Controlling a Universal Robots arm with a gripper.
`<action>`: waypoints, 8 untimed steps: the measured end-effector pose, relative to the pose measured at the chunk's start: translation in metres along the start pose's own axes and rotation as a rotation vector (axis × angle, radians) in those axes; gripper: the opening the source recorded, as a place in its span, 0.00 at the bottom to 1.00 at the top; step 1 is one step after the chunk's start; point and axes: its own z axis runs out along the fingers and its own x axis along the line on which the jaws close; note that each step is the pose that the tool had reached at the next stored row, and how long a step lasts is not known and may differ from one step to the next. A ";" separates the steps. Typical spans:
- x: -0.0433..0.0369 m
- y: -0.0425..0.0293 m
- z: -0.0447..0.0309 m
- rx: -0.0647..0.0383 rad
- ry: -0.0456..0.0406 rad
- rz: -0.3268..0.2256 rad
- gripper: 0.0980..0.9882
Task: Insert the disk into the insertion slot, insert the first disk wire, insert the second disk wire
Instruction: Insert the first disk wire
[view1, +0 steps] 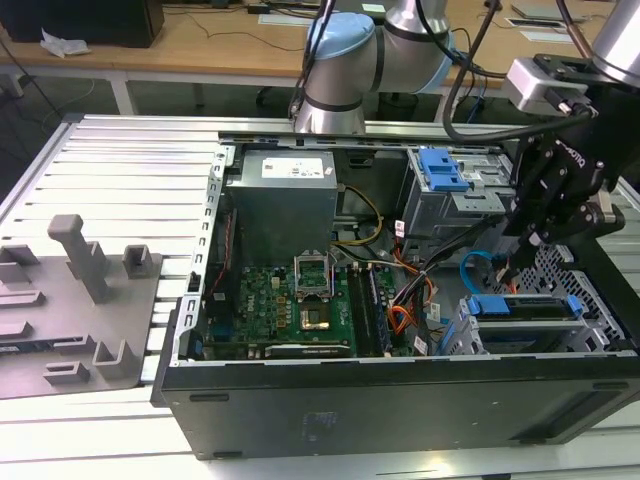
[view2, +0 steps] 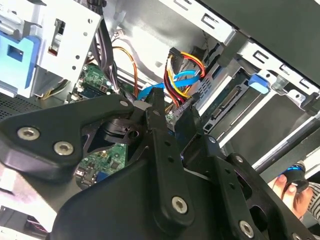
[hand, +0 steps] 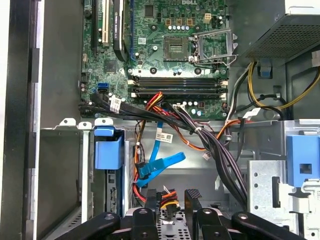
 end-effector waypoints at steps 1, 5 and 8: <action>0.0016 0.0000 0.0001 0.000 -0.0001 0.000 0.30; 0.0035 0.0003 -0.0043 0.000 -0.0002 0.000 0.30; 0.0067 0.0003 -0.0038 0.000 -0.0001 0.000 0.30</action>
